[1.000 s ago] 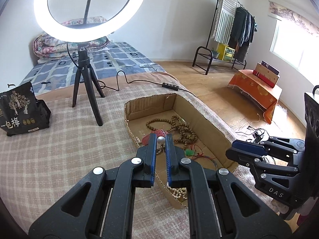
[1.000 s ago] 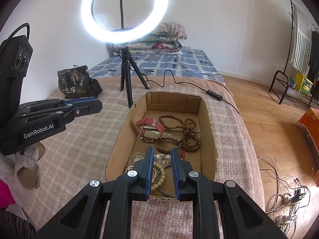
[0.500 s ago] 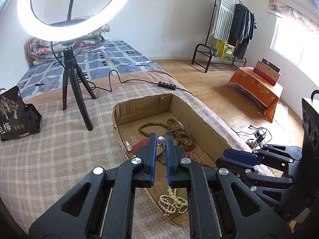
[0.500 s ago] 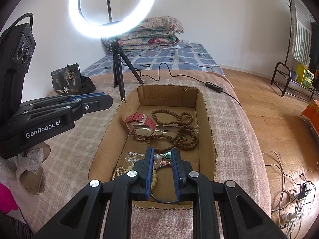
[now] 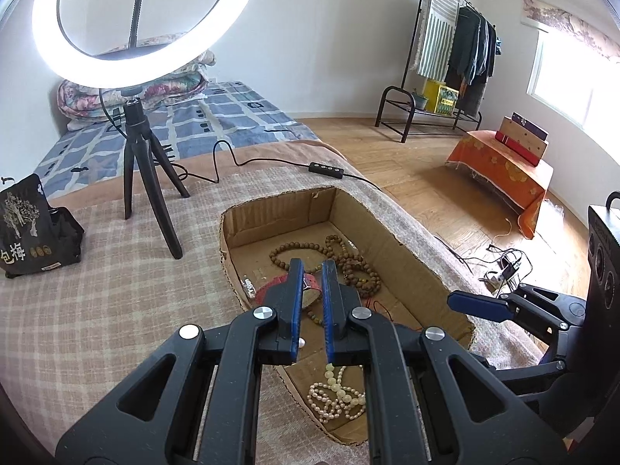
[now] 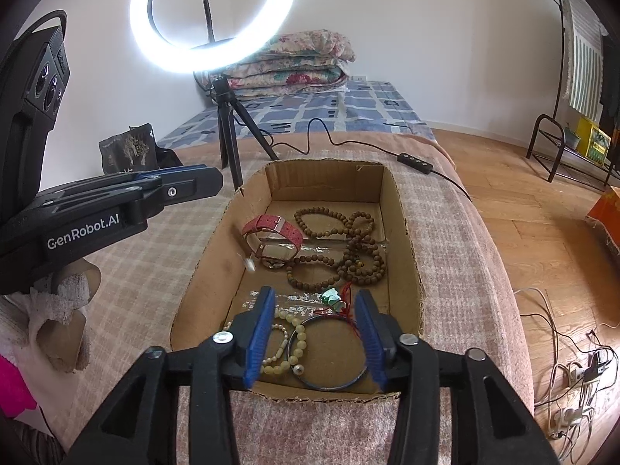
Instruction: Organize jewelry
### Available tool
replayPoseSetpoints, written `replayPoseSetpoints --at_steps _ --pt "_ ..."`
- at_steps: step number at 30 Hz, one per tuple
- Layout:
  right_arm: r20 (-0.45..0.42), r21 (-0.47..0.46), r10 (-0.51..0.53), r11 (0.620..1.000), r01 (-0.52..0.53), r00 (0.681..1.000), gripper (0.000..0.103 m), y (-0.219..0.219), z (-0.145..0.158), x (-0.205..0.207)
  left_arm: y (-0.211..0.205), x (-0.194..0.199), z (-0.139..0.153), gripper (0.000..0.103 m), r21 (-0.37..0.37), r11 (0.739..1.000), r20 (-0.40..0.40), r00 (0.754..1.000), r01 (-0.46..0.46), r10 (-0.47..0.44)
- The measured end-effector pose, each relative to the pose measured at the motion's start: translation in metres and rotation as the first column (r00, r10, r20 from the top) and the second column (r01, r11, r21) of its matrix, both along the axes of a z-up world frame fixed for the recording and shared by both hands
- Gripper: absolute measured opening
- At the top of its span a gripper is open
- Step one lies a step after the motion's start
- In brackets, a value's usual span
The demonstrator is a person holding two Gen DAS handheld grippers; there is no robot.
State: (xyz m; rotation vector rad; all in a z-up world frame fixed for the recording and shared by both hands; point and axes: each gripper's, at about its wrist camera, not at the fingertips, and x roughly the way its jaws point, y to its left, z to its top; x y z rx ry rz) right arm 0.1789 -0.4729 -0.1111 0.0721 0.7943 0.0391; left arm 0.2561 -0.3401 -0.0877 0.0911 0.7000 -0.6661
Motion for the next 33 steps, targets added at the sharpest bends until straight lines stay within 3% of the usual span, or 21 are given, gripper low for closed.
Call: replayPoseSetpoints --at_steps 2,3,4,9,13,17,33 --pt "0.002 -0.006 -0.007 1.0 0.007 1.0 0.063 0.001 0.0 -0.001 0.0 -0.001 0.0 0.024 -0.001 1.0 0.004 1.0 0.0 0.0" --pt "0.001 -0.008 -0.011 1.0 0.011 1.0 0.067 0.001 -0.001 -0.001 0.002 -0.001 0.001 0.038 -0.005 1.0 0.009 1.0 -0.001 0.001" --pt "0.003 -0.01 -0.016 1.0 0.016 1.0 0.07 0.0 0.0 -0.002 0.003 -0.001 0.001 0.042 -0.01 1.0 0.017 1.0 -0.003 0.003" --pt "0.016 -0.021 -0.043 0.999 0.044 0.999 0.087 0.0 0.002 -0.005 0.007 -0.001 0.004 0.042 -0.003 1.0 0.031 0.999 -0.01 0.01" --pt "0.023 -0.017 -0.062 0.998 0.062 0.998 0.094 -0.001 0.005 -0.006 0.011 -0.003 0.009 0.054 -0.008 1.0 0.042 0.999 -0.019 0.02" --pt "0.032 -0.022 -0.083 0.996 0.084 0.996 0.102 -0.001 0.008 -0.009 0.014 -0.008 0.014 0.059 -0.015 0.999 0.057 0.998 -0.03 0.03" --pt "0.059 -0.044 -0.117 0.992 0.12 0.991 0.102 0.012 0.041 -0.028 0.043 -0.03 0.051 0.06 -0.025 0.998 0.108 0.992 -0.055 0.058"
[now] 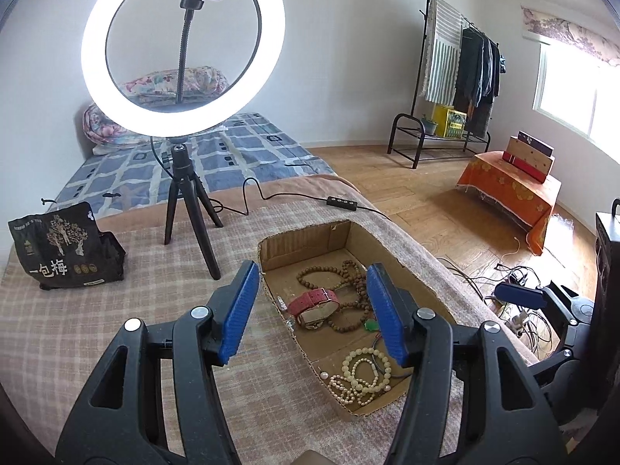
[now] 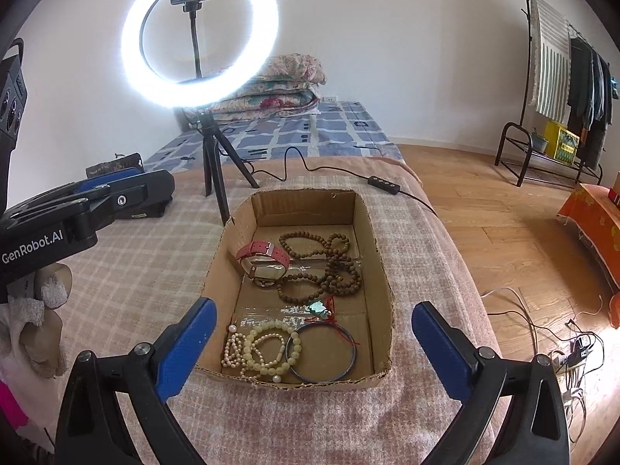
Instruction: Organize jewelry
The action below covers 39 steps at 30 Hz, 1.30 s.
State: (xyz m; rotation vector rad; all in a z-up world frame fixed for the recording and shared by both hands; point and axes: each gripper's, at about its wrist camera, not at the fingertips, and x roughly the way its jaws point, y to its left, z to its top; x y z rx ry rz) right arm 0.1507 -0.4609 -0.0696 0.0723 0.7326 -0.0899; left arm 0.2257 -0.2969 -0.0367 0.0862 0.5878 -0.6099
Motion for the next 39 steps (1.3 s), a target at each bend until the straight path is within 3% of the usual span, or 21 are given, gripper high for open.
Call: replayPoseSetpoints --at_steps 4,11,14,18,23,25,29,39 --pt "0.018 -0.021 -0.011 1.0 0.011 1.0 0.102 0.01 0.016 -0.008 0.017 -0.009 0.014 0.069 -0.013 1.0 0.024 0.999 -0.022 0.022" --pt "0.058 -0.032 -0.039 0.999 0.041 0.998 0.103 0.021 0.043 -0.022 0.039 -0.029 0.037 0.071 -0.004 1.0 0.056 0.998 -0.027 0.028" --pt "0.071 -0.035 -0.05 0.998 0.053 0.996 0.103 0.026 0.051 -0.029 0.049 -0.04 0.046 0.079 -0.006 0.999 0.068 0.997 -0.032 0.032" --pt "0.085 -0.052 -0.06 0.997 0.065 0.995 0.103 0.034 0.061 -0.039 0.059 -0.053 0.054 0.08 0.004 0.999 0.081 0.996 -0.036 0.036" --pt "0.1 -0.047 -0.075 0.996 0.08 0.992 0.103 0.041 0.068 -0.052 0.071 -0.071 0.057 0.082 0.022 0.999 0.088 0.995 -0.04 0.038" --pt "0.104 -0.046 -0.079 0.995 0.084 0.991 0.103 0.043 0.069 -0.057 0.077 -0.077 0.058 0.088 0.016 0.999 0.078 0.996 -0.046 0.045" --pt "0.12 -0.026 -0.099 0.994 0.103 0.988 0.103 0.045 0.07 -0.066 0.089 -0.09 0.056 0.089 -0.002 0.998 0.063 0.996 -0.067 0.067" --pt "0.168 -0.041 -0.119 0.991 0.127 0.979 0.103 0.049 0.069 -0.079 0.093 -0.116 0.045 0.089 0.039 0.998 0.067 0.996 -0.056 0.054"
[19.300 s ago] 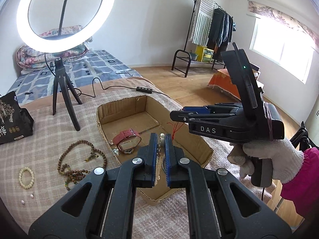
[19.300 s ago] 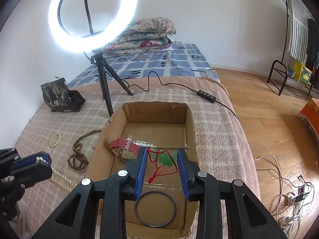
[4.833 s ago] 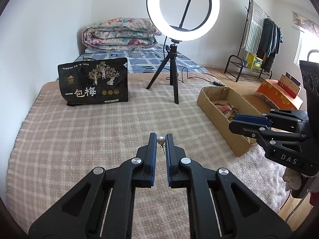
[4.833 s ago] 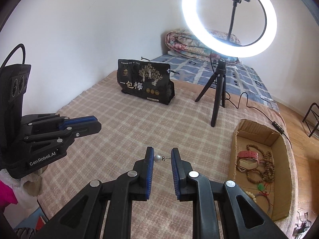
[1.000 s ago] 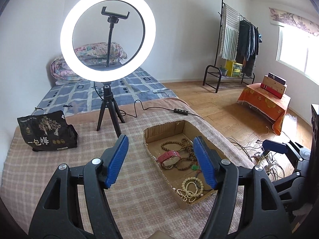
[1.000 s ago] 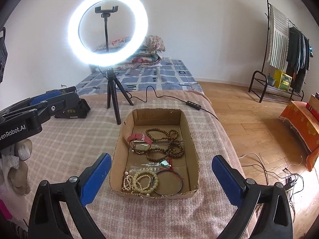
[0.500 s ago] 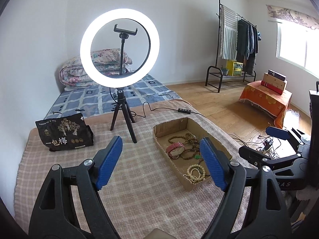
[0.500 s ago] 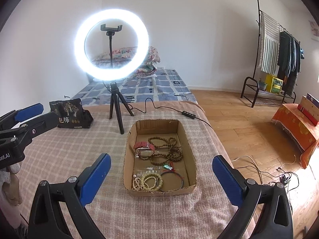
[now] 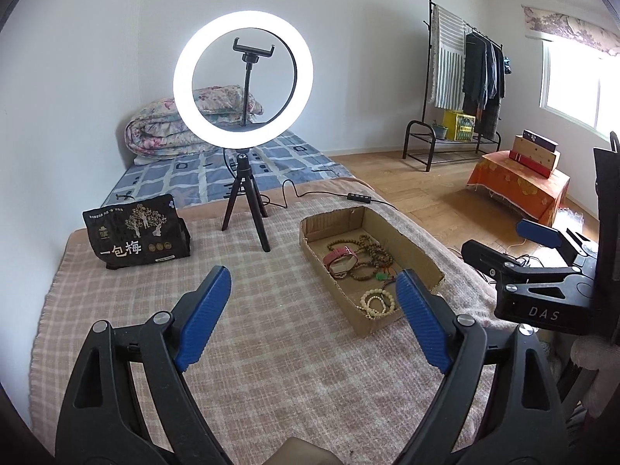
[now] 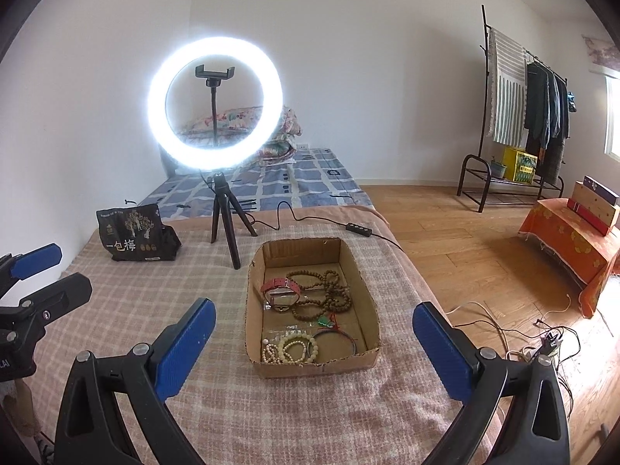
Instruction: Organize jewelry
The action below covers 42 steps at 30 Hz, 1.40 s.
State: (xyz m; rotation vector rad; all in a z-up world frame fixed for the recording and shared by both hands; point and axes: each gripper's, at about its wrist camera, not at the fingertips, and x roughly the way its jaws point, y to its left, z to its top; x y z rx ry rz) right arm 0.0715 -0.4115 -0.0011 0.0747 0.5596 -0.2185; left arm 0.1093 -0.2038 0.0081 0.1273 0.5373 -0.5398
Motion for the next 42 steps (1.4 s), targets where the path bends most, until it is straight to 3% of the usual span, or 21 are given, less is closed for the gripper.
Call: replayPoseSetpoints --at_steps 7,10,16,42 --pt "0.026 -0.018 -0.024 1.0 0.025 0.999 0.103 -0.004 0.0 -0.01 0.002 -0.014 0.0 0.09 0.008 1.0 0.024 1.0 0.0 -0.001" --pt "0.014 -0.013 -0.034 0.999 0.034 0.999 0.103 -0.008 -0.003 -0.011 0.003 -0.016 0.001 0.098 0.017 1.0 0.025 1.0 0.003 -0.004" --pt "-0.01 -0.013 -0.04 0.999 0.04 0.999 0.103 -0.011 -0.009 -0.008 0.005 -0.023 0.004 0.103 0.025 1.0 0.072 0.997 -0.014 0.012" --pt "-0.041 -0.017 -0.032 0.999 0.031 0.999 0.103 -0.009 -0.015 -0.001 0.008 -0.019 0.0 0.103 0.017 0.999 0.044 0.999 -0.032 0.031"
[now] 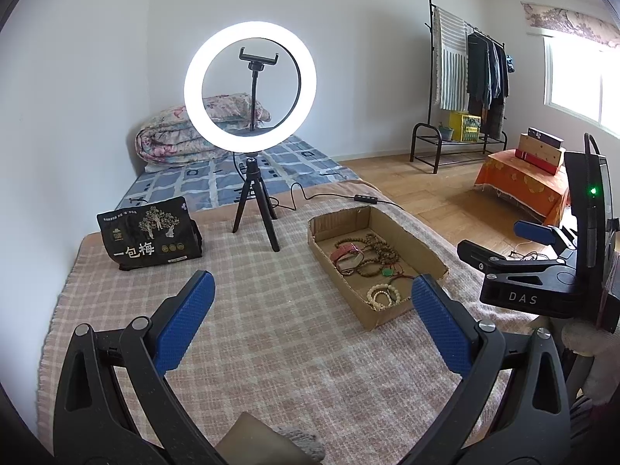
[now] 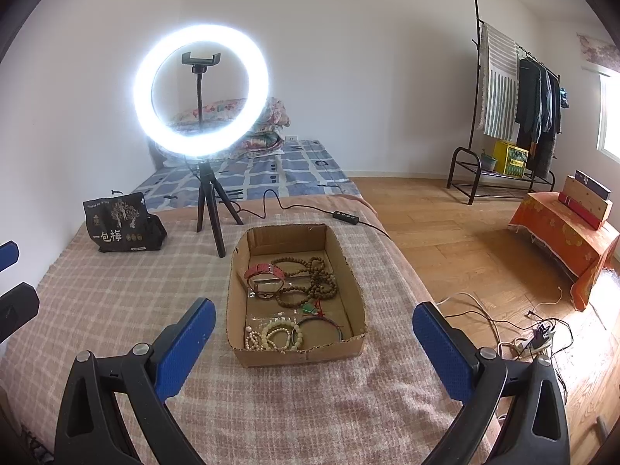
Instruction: Organize jewelry
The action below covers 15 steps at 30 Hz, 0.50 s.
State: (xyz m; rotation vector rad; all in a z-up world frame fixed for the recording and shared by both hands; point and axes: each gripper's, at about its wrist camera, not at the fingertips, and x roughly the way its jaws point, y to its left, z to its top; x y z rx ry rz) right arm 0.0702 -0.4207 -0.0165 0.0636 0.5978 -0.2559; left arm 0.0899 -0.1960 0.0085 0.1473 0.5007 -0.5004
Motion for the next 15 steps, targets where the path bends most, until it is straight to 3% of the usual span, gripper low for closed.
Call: replayPoseSetpoints --at_steps 15 --pt "-0.008 0.003 -0.005 1.0 0.005 1.0 0.103 -0.0016 -0.0019 0.0 -0.0017 -0.0012 -0.0002 0.103 0.0 1.0 0.0 1.0 0.0 0.0"
